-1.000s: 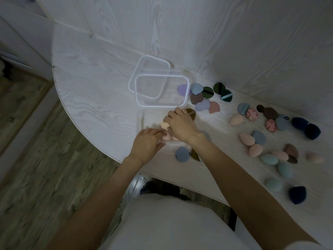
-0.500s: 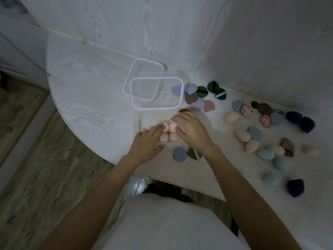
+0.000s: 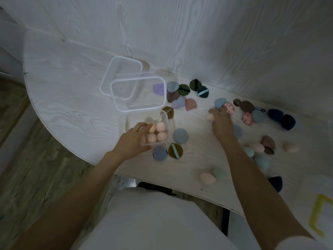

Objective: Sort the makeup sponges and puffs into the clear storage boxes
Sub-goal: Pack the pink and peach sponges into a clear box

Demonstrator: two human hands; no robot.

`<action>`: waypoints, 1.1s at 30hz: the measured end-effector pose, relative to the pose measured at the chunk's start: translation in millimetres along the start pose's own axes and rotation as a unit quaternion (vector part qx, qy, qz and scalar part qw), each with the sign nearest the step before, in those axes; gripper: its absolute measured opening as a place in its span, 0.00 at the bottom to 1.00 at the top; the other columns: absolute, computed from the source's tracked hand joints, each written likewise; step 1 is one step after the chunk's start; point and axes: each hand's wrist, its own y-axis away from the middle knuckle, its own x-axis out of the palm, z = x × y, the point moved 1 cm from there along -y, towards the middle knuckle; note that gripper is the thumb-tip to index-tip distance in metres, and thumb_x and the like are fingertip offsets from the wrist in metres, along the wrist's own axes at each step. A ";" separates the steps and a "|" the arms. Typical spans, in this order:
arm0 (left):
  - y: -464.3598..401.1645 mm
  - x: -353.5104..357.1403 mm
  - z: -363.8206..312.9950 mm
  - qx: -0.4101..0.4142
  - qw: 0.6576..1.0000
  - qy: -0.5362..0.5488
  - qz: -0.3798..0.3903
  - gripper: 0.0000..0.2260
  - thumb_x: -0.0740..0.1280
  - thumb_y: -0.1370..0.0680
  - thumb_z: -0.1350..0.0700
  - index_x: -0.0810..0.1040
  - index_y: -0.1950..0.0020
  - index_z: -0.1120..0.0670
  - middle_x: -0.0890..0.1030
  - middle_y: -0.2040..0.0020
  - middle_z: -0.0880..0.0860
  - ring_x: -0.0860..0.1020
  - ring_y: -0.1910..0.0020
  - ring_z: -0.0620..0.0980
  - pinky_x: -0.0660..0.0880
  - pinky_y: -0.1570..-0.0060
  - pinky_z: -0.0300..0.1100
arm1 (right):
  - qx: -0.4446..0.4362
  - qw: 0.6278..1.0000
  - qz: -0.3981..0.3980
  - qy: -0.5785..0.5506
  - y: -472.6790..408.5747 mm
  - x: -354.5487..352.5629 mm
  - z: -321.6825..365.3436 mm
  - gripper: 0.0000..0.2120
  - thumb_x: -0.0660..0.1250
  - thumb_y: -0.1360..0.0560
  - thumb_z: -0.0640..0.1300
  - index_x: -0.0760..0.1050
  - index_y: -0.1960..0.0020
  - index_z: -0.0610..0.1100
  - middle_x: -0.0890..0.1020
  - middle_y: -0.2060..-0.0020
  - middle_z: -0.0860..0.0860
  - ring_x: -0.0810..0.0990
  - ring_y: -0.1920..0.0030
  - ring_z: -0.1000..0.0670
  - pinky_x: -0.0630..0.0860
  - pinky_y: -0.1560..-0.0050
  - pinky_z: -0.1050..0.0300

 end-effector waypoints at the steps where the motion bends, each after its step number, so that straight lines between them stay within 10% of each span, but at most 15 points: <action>1: -1.1 -0.8 0.0 -0.003 1.000 0.001 0.000 0.35 0.72 0.30 0.46 0.61 0.27 0.48 0.65 0.31 0.50 0.74 0.43 0.56 0.76 0.53 0.52 | -0.001 1.000 -0.009 -0.008 -0.4 -1.1 0.4 0.20 0.61 0.26 0.28 0.72 0.37 0.42 0.68 0.37 0.39 0.72 0.42 0.39 0.71 0.44 0.48; 7: 1.3 -1.6 -0.6 -0.019 1.000 0.006 -0.004 0.35 0.73 0.31 0.46 0.62 0.27 0.47 0.65 0.32 0.51 0.71 0.40 0.56 0.76 0.50 0.53 | -0.092 0.969 -0.093 -0.212 39.0 -16.3 66.2 0.15 0.69 0.27 0.41 0.73 0.41 0.42 0.70 0.40 0.44 0.73 0.46 0.49 0.74 0.49 0.55; 13: 5.4 -7.5 -7.2 -0.038 0.999 0.010 0.008 0.32 0.70 0.28 0.46 0.60 0.26 0.44 0.64 0.30 0.47 0.72 0.39 0.51 0.74 0.50 0.46 | -0.278 0.943 -0.041 -0.178 32.1 -4.9 139.4 0.15 0.68 0.29 0.36 0.76 0.42 0.42 0.78 0.45 0.46 0.76 0.46 0.47 0.74 0.47 0.55; 24: 7.5 -5.9 -5.5 -0.018 0.999 -0.027 0.010 0.29 0.68 0.26 0.45 0.63 0.28 0.46 0.67 0.31 0.49 0.74 0.42 0.54 0.75 0.52 0.48 | -0.409 0.891 -0.032 0.193 16.6 13.8 153.9 0.09 0.74 0.39 0.34 0.76 0.68 0.44 0.77 0.72 0.50 0.76 0.64 0.47 0.62 0.58 0.58; 33: 6.6 -2.0 -0.6 -0.004 0.999 -0.032 0.005 0.29 0.68 0.27 0.45 0.64 0.28 0.48 0.68 0.32 0.49 0.75 0.43 0.55 0.74 0.54 0.48 | -0.381 0.858 -0.018 0.344 21.0 16.7 164.0 0.04 0.69 0.33 0.40 0.79 0.66 0.47 0.78 0.68 0.52 0.75 0.57 0.48 0.60 0.53 0.54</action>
